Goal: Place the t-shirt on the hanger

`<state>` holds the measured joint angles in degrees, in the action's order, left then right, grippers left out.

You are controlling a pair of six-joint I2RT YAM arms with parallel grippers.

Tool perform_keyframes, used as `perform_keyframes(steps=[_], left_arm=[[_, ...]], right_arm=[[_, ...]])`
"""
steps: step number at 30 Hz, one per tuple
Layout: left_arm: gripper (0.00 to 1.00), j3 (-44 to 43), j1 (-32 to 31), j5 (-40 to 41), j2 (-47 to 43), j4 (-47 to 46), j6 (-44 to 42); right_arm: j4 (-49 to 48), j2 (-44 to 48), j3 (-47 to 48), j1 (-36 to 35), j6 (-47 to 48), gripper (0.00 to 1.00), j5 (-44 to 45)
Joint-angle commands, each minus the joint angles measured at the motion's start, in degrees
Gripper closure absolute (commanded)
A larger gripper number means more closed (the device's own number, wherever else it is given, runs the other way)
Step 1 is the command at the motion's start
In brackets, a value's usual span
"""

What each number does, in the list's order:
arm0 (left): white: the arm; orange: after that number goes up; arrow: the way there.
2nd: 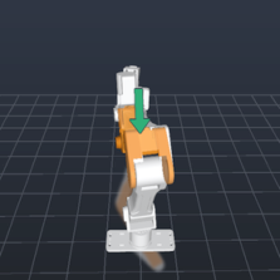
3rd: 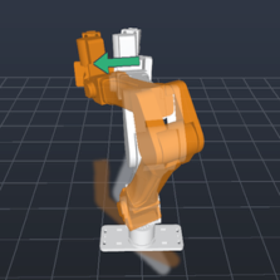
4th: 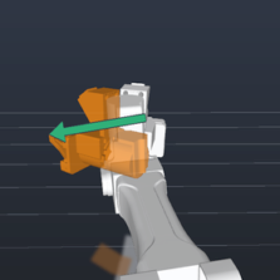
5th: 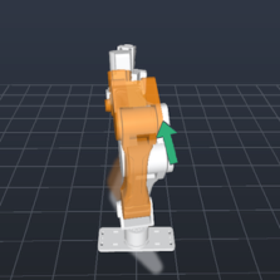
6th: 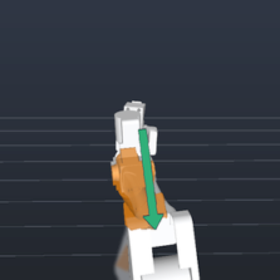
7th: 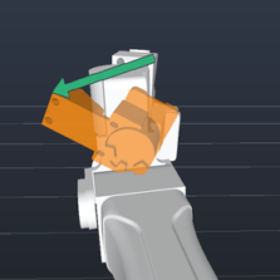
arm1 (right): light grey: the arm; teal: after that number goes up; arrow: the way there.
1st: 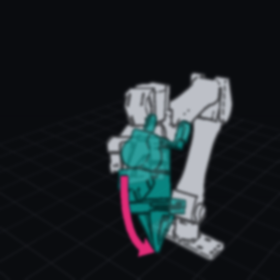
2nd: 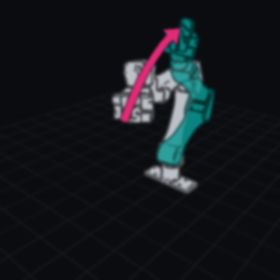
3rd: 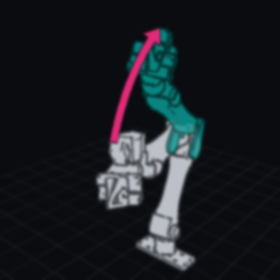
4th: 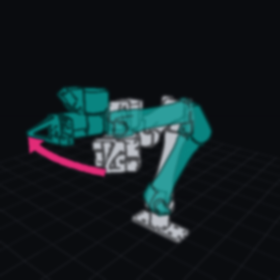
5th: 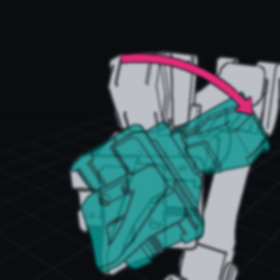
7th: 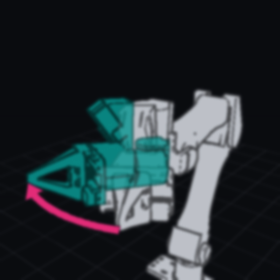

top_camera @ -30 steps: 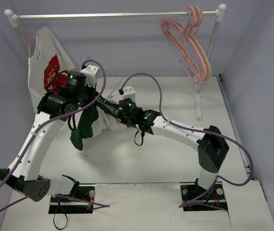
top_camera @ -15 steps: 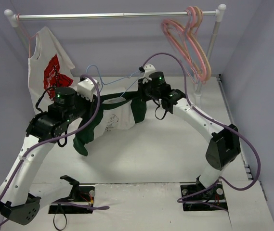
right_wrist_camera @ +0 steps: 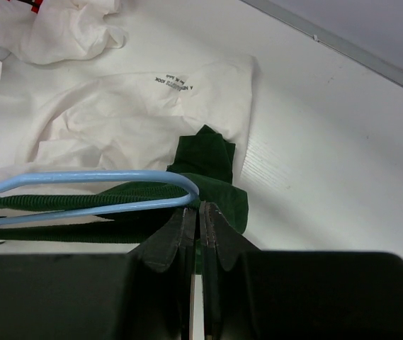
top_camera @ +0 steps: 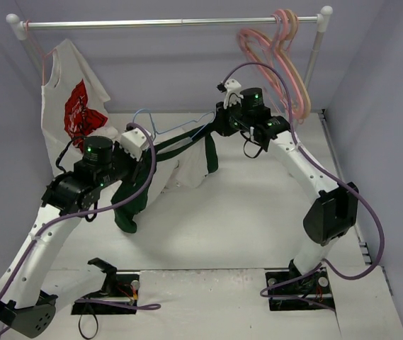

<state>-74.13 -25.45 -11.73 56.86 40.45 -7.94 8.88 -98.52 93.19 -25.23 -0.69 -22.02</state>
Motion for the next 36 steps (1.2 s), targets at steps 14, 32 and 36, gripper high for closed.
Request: perform_keyframes(steps=[14,32,36], left_arm=[[1.0,1.18,0.05,5.93,-2.46,3.32,-3.48],[1.0,-2.6,-3.29,10.58,4.75,5.96,-4.97],[1.0,-3.65,-3.37,10.06,5.8,5.52,-4.89]], right_arm=[[1.83,-3.69,10.34,10.2,8.95,1.0,7.52],[7.9,-5.89,18.87,7.39,14.13,1.0,10.24],[8.52,-5.11,20.28,6.35,15.27,1.0,9.28]])
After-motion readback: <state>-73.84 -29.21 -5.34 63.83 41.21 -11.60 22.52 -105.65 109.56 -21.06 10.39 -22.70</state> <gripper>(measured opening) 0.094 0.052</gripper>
